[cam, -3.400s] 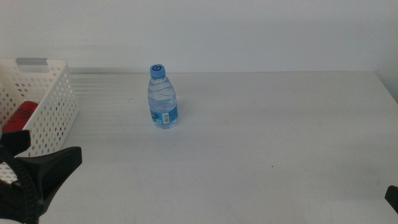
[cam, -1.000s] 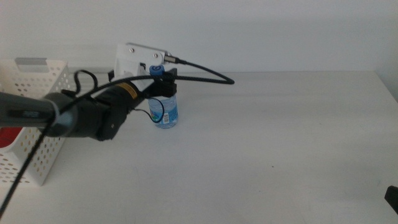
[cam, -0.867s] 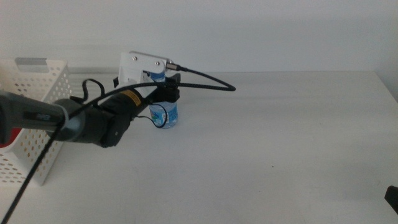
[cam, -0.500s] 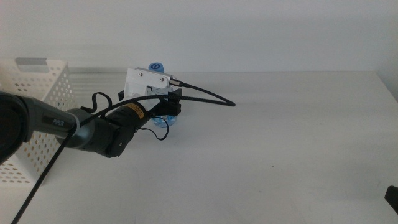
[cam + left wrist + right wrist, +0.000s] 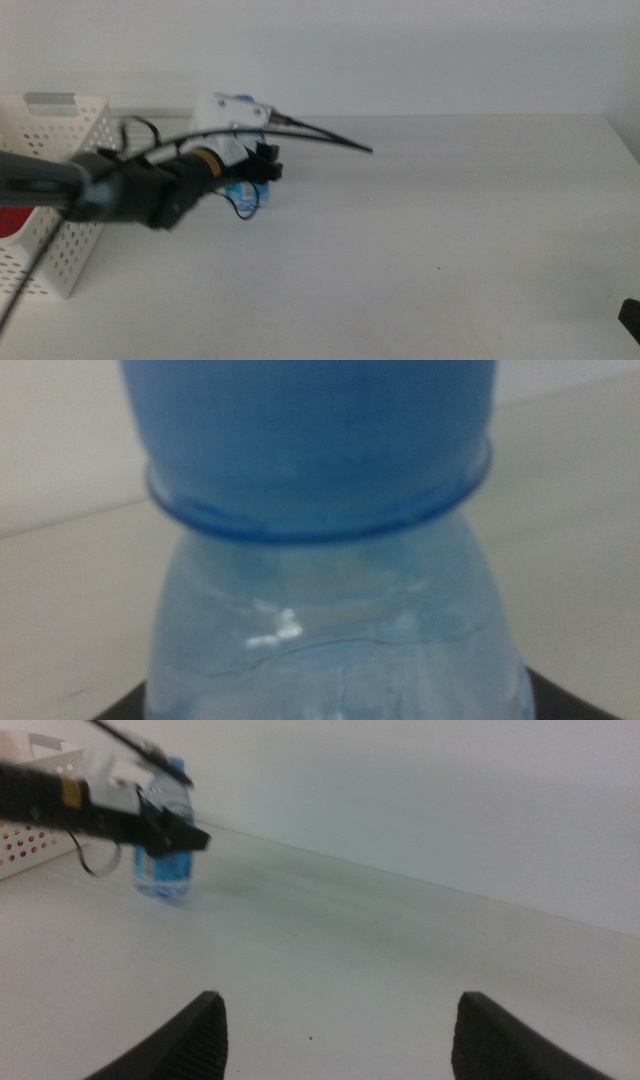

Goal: Use arms to grab the bottles and put them into the dustbin to the left of the table.

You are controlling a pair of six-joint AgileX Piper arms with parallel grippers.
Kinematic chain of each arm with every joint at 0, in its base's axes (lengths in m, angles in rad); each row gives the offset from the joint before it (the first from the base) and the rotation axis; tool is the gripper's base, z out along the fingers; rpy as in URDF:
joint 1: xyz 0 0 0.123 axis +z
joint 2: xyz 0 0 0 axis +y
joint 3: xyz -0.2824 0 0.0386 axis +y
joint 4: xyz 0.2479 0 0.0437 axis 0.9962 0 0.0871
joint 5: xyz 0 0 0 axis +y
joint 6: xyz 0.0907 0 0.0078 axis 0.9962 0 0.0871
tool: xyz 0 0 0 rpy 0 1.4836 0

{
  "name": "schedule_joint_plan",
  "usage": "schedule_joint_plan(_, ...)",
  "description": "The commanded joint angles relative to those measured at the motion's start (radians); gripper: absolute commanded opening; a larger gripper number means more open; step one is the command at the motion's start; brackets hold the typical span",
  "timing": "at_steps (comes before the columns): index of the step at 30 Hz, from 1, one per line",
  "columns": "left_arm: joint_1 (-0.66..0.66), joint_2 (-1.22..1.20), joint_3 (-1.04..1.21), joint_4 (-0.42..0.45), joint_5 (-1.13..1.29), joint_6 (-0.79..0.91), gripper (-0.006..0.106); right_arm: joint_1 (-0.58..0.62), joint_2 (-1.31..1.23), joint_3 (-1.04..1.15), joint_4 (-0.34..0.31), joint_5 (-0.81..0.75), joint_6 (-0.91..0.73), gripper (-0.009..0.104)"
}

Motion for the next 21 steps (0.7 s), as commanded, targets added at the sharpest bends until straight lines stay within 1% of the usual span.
schedule_joint_plan(1,0.004,-0.168,-0.043,0.006,0.031,-0.008,-0.005,0.004,0.010,-0.029,-0.010,-0.073,-0.012,0.059)
schedule_joint_plan(3,0.011,-0.230,-0.055,0.022,0.119,-0.009,-0.005,0.004,0.010,-0.029,-0.010,-0.073,-0.012,0.059)
schedule_joint_plan(10,0.054,-0.399,-0.112,0.022,0.428,-0.014,-0.005,0.004,0.010,-0.029,-0.010,-0.073,-0.012,0.059)
schedule_joint_plan(14,0.062,-0.465,-0.135,0.032,0.540,-0.012,-0.005,0.004,0.010,-0.029,-0.010,-0.073,-0.012,0.059)
schedule_joint_plan(17,0.101,-0.510,-0.174,0.037,0.713,0.024,-0.005,0.004,0.010,-0.029,-0.010,-0.073,-0.012,0.059)
schedule_joint_plan(19,0.150,-0.529,-0.224,0.011,0.860,0.091,-0.005,0.004,0.010,-0.029,-0.010,-0.073,-0.012,0.059)
schedule_joint_plan(21,0.196,-0.533,-0.273,-0.055,0.987,0.203,-0.005,0.004,0.010,-0.029,-0.010,-0.073,-0.012,0.059)
